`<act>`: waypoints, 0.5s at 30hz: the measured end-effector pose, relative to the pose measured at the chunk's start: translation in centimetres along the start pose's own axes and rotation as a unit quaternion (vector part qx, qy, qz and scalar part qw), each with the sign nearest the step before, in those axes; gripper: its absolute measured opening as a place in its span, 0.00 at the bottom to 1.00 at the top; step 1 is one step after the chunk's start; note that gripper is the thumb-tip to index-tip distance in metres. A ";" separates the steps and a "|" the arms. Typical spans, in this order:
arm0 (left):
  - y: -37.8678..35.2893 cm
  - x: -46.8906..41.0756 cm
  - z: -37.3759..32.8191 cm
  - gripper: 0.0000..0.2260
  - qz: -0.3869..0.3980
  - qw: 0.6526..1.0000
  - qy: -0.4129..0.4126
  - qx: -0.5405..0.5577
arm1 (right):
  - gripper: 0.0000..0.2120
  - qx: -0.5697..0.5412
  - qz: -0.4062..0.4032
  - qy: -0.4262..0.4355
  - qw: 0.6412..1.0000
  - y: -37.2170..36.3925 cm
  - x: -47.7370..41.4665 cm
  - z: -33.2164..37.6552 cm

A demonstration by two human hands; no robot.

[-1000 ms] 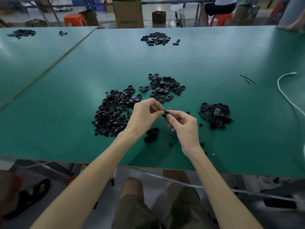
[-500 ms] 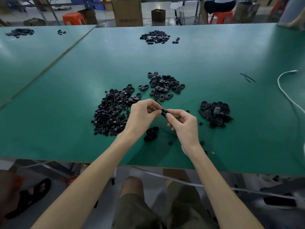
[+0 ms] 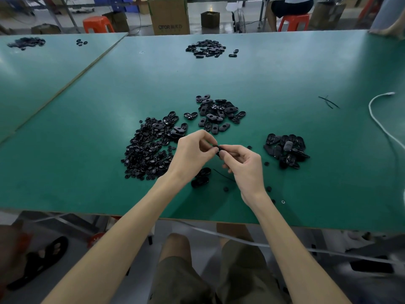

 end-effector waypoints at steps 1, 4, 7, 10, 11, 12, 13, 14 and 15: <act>0.0 -0.1 0.0 0.05 0.003 1.000 -0.002 -0.002 | 0.06 0.000 0.001 0.000 1.000 0.0 0.0 0.0; -0.2 -0.3 0.3 0.06 0.019 1.000 -0.001 -0.005 | 0.07 -0.001 0.003 -0.001 1.000 0.0 0.0 -0.1; -0.2 -0.4 0.3 0.07 0.029 1.000 0.000 0.001 | 0.08 -0.005 0.002 -0.001 1.000 0.0 0.0 -0.1; 0.0 -0.3 0.3 0.06 0.028 1.000 0.000 -0.003 | 0.08 -0.013 0.002 -0.003 1.000 -0.1 0.1 -0.1; 0.1 -0.2 0.3 0.06 0.026 1.000 -0.001 -0.005 | 0.08 -0.011 0.002 -0.003 1.000 -0.1 0.1 -0.1; 0.1 -0.1 0.3 0.06 0.024 1.000 -0.002 -0.007 | 0.08 -0.009 0.003 -0.002 1.000 -0.1 0.1 0.0; 0.1 0.0 0.3 0.06 0.022 1.000 -0.002 -0.008 | 0.08 -0.006 0.004 -0.001 1.000 -0.1 0.1 0.0; 0.1 0.0 0.3 0.06 0.019 1.000 -0.001 -0.010 | 0.08 -0.003 0.005 -0.001 1.000 -0.2 0.1 0.0; 0.1 0.0 0.3 0.06 0.017 1.000 0.000 -0.013 | 0.08 0.000 0.005 -0.001 1.000 -0.2 0.1 0.0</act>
Point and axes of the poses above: each hand's wrist, its own x-axis away from the middle knuckle, its own y-axis out of the back of the hand, z = x × y, the point moved 8 cm from there along -x, towards the middle knuckle, and after that the axes turned 14 degrees about y, right-handed, at the moved point
